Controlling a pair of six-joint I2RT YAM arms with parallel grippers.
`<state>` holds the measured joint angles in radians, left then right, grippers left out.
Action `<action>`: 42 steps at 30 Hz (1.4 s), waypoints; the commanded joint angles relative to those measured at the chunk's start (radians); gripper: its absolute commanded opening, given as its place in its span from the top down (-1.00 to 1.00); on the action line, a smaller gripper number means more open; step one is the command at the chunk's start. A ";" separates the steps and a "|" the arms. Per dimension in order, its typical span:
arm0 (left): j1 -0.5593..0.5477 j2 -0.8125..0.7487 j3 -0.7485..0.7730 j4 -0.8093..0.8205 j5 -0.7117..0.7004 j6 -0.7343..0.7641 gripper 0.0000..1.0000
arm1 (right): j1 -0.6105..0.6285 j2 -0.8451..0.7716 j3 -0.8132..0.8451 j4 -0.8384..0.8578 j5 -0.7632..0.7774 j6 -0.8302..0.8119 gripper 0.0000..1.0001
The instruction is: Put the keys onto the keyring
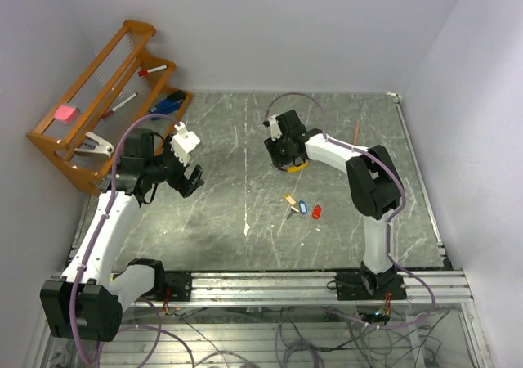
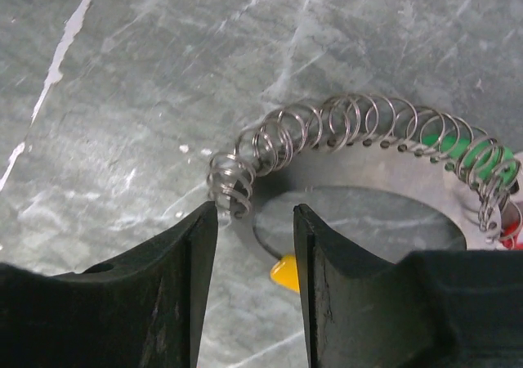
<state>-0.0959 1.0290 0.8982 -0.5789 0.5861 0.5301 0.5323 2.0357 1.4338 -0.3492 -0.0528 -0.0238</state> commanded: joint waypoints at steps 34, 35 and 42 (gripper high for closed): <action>0.005 0.038 0.051 0.093 -0.003 -0.068 -0.98 | -0.006 -0.081 0.002 0.071 -0.103 0.004 1.00; 0.005 0.041 0.056 0.100 0.000 -0.073 -0.98 | -0.006 -0.090 0.001 0.066 -0.098 0.006 0.97; 0.005 0.044 0.031 0.150 -0.003 -0.101 -0.99 | 0.053 -0.064 0.030 -0.002 -0.035 0.020 0.28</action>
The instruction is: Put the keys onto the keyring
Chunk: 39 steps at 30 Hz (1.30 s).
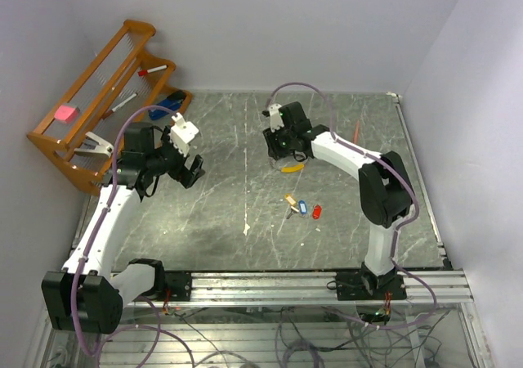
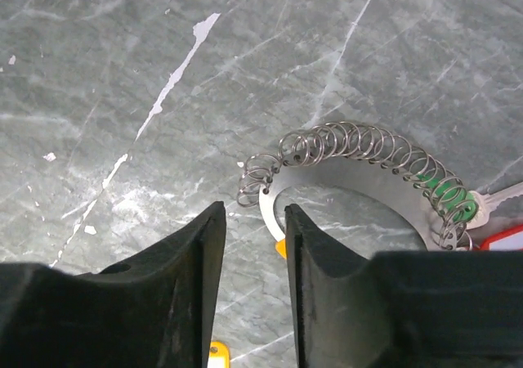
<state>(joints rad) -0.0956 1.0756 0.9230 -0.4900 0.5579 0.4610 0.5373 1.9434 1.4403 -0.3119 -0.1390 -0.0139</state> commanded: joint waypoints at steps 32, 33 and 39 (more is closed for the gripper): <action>0.005 -0.025 -0.025 0.091 0.010 -0.046 -0.98 | 0.096 0.213 0.163 -0.138 0.336 0.033 0.84; 0.005 -0.024 -0.026 0.095 0.012 -0.049 -0.99 | 0.096 0.208 0.162 -0.136 0.342 0.032 0.87; 0.005 -0.015 -0.010 0.107 0.023 -0.061 -0.98 | 0.093 0.147 0.140 -0.111 0.355 0.027 1.00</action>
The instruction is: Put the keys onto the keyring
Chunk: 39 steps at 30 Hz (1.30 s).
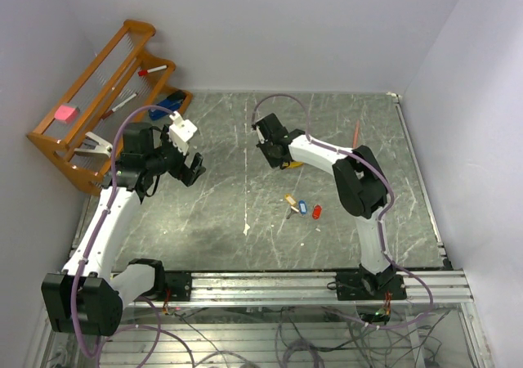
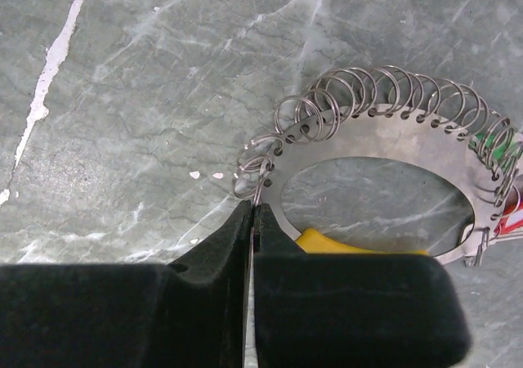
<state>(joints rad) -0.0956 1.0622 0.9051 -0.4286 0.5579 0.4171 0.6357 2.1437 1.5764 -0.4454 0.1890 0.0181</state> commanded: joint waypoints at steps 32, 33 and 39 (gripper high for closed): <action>-0.267 0.451 0.634 -0.049 0.058 -0.333 -0.99 | -0.121 -0.470 0.236 -0.064 -0.422 -0.018 1.00; -0.274 0.461 0.640 -0.042 0.064 -0.366 -0.99 | -0.121 -0.478 0.239 -0.060 -0.430 -0.014 1.00; -0.311 0.493 0.710 -0.049 -0.021 -0.385 -0.99 | -0.119 -0.515 0.249 -0.059 -0.468 0.006 1.00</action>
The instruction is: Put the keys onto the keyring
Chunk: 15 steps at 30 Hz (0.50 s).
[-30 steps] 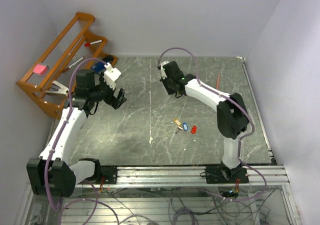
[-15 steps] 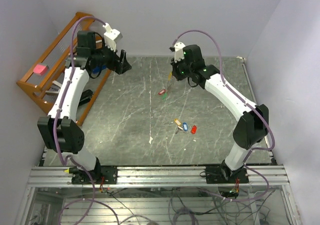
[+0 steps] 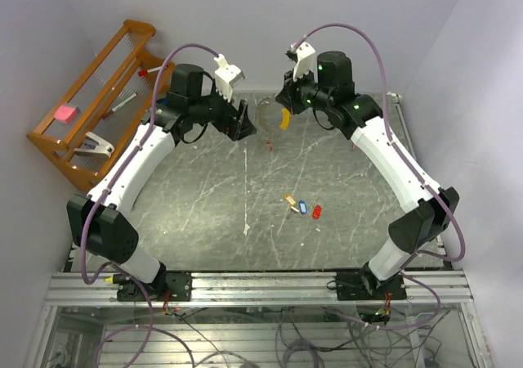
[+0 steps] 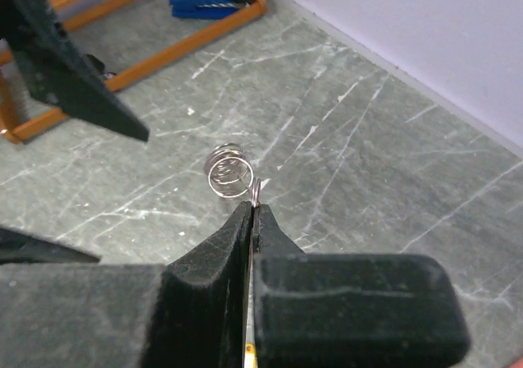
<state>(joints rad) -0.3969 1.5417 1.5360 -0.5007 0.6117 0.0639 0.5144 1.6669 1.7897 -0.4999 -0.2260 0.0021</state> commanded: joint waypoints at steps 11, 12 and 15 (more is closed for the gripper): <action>-0.010 0.013 0.164 -0.019 -0.040 0.022 -0.99 | 0.003 -0.101 -0.010 0.034 -0.184 0.033 1.00; -0.010 0.015 0.164 -0.011 -0.002 0.018 -0.99 | 0.003 -0.106 -0.010 0.036 -0.192 0.037 1.00; -0.011 0.017 0.159 0.013 0.081 0.007 -0.99 | 0.004 -0.114 -0.011 0.047 -0.216 0.053 1.00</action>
<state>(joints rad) -0.4011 1.5551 1.6638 -0.5190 0.5499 0.0780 0.5144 1.5955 1.7844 -0.4984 -0.3805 0.0277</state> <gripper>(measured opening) 0.995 0.009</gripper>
